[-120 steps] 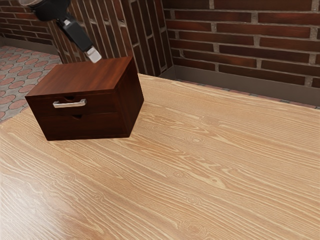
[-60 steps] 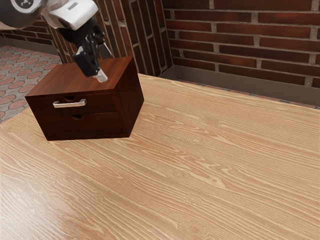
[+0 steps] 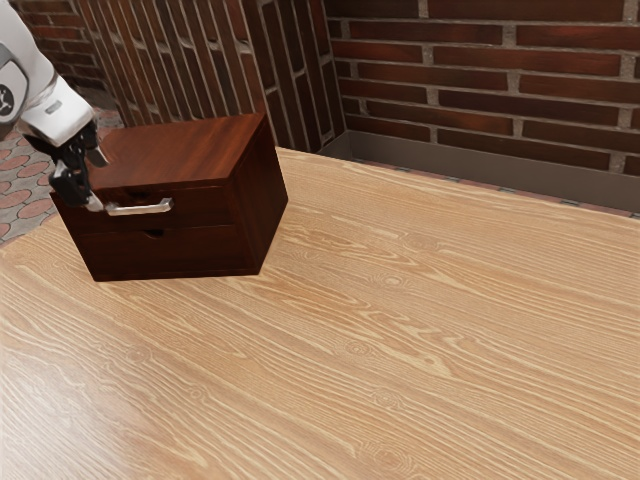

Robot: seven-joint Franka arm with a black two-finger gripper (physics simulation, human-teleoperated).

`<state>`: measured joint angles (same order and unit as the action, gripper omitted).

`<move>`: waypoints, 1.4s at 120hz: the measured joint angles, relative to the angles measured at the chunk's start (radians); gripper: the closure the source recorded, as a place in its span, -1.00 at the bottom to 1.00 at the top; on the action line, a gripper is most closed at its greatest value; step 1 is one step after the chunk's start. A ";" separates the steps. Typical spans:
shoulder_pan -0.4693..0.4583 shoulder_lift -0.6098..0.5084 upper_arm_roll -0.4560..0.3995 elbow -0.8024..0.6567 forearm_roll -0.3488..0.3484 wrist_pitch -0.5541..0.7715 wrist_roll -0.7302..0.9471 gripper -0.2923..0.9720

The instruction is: Pull the drawer handle with one arm to open the drawer

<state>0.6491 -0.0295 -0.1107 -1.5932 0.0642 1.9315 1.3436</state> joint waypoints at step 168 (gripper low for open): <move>0.043 0.094 0.003 -0.147 -0.114 0.468 0.196 0.18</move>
<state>0.6919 0.0649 -0.1073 -1.7404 -0.0497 2.3990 1.5397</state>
